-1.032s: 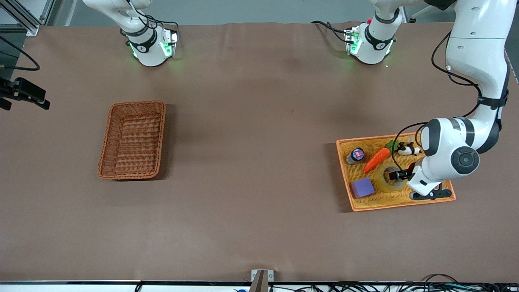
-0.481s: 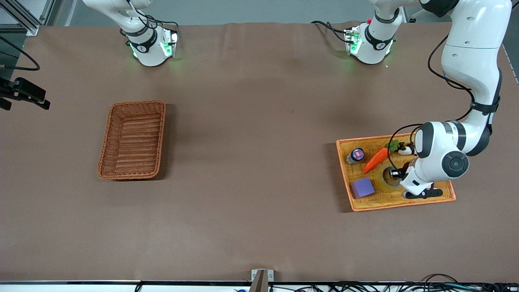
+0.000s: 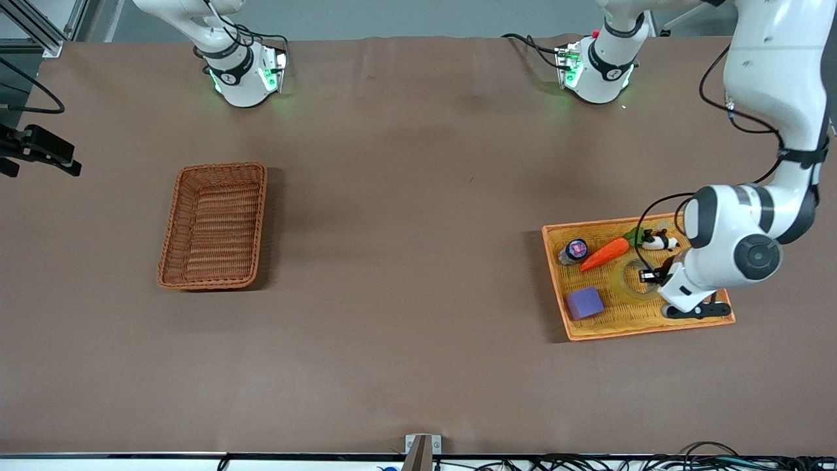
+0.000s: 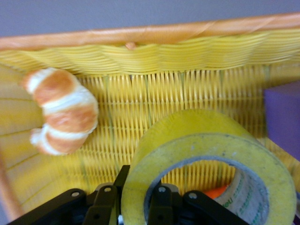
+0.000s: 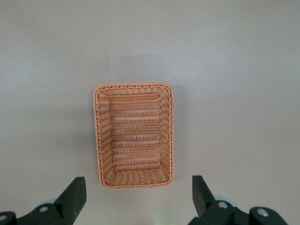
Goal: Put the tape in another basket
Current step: 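Close the left gripper on the tape roll's rim and lift it, then carry the tape roll with the left gripper toward the table middle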
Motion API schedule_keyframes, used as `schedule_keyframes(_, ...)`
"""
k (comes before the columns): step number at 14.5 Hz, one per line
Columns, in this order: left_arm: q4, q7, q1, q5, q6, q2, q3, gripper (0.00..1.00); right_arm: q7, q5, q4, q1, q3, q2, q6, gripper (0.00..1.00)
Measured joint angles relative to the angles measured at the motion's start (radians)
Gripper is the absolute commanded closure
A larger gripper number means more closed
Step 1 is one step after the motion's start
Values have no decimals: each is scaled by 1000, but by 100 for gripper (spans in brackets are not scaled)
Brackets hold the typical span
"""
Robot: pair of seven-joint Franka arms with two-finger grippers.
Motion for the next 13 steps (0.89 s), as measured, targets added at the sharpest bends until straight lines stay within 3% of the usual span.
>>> schedule_keyframes(3, 47, 32, 1, 0, -133, -95, -17, 99, 0, 0, 0, 0, 0, 0, -2, 0)
schedule_keyframes(7, 148, -22, -27, 0, -235, -130, -138, 99, 0, 0, 0, 0, 0, 0, -1, 0)
schedule_keyframes(10, 184, -136, -160, 0, -236, -109, -158, 96, 0, 0, 1, 0, -2, 0, 1, 0)
schedule_keyframes(13, 239, -307, -356, 0, -235, -26, -156, 97, 0, 0, 1, -1, -5, 0, 1, 0)
